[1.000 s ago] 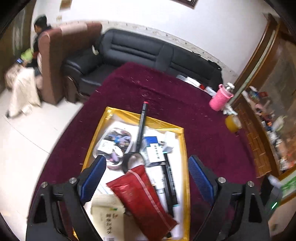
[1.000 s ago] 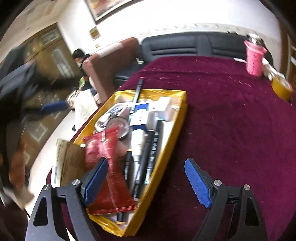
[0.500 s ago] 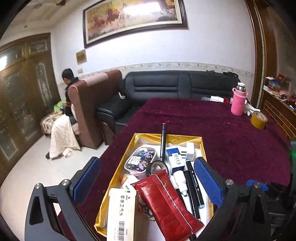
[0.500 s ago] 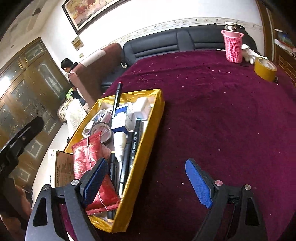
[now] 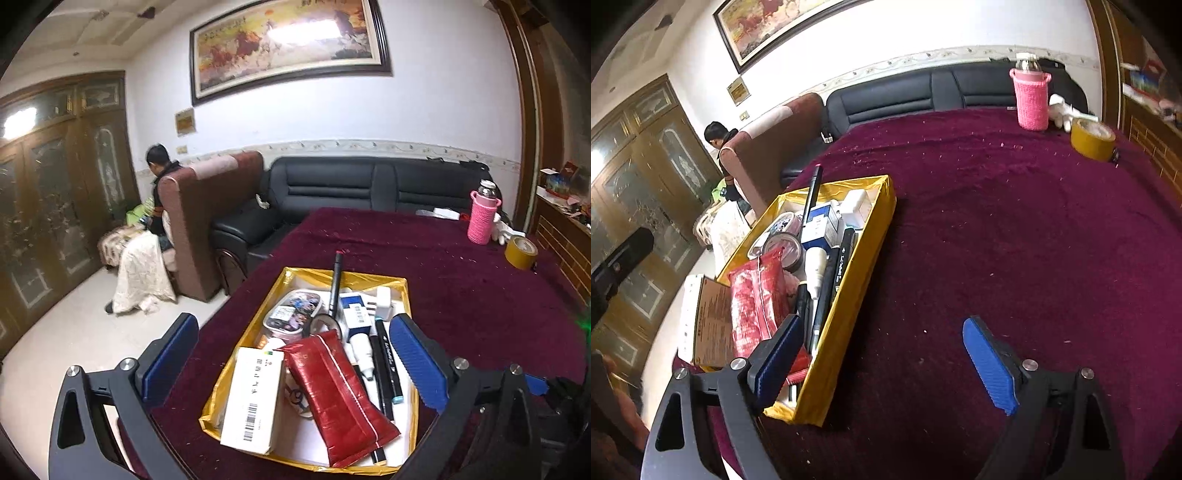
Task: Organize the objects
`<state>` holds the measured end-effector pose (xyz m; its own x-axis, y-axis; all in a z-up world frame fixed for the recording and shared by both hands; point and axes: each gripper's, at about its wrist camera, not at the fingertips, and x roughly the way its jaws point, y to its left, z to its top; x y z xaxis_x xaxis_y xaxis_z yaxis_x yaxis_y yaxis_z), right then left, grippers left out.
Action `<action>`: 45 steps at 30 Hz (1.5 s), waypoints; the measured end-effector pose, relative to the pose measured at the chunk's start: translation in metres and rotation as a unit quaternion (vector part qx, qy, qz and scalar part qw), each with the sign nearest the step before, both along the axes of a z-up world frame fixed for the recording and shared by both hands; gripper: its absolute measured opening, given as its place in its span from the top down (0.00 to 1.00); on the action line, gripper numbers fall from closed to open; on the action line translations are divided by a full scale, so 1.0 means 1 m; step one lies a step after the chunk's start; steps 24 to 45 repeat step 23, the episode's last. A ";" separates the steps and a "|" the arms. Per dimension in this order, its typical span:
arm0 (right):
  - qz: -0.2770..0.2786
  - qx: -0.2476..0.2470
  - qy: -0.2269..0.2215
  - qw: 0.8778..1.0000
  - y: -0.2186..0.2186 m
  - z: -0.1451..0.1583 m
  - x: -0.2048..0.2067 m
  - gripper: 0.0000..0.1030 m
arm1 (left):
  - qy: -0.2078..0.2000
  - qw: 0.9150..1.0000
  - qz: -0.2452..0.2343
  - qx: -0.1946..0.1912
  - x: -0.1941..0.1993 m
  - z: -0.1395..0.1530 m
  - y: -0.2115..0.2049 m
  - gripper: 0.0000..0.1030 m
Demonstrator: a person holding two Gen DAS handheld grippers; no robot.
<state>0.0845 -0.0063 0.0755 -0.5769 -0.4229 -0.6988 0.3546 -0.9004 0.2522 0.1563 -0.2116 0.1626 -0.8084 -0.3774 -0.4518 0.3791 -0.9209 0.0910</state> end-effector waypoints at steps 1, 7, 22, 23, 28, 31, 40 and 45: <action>0.000 0.000 0.000 1.000 0.000 0.000 0.000 0.11 | 0.006 1.000 -0.002 -0.003 0.005 0.002 0.004 0.00; 0.005 0.045 0.050 0.998 -0.005 0.014 0.022 0.09 | 0.002 0.997 -0.054 0.062 0.021 0.003 0.005 0.00; 0.021 0.108 0.083 0.990 -0.034 0.023 0.039 0.07 | 0.008 0.997 0.049 0.062 0.060 -0.012 -0.019 0.00; 0.022 0.112 0.085 0.990 -0.037 0.024 0.038 0.07 | 0.008 0.997 0.059 0.058 0.060 -0.013 -0.021 0.00; 0.022 0.112 0.085 0.990 -0.037 0.024 0.038 0.07 | 0.008 0.997 0.059 0.058 0.060 -0.013 -0.021 0.00; 0.022 0.112 0.085 0.990 -0.037 0.024 0.038 0.07 | 0.008 0.997 0.059 0.058 0.060 -0.013 -0.021 0.00; 0.022 0.112 0.085 0.990 -0.037 0.024 0.038 0.07 | 0.008 0.997 0.059 0.058 0.060 -0.013 -0.021 0.00; 0.022 0.112 0.085 0.990 -0.037 0.024 0.038 0.07 | 0.008 0.997 0.059 0.058 0.060 -0.013 -0.021 0.00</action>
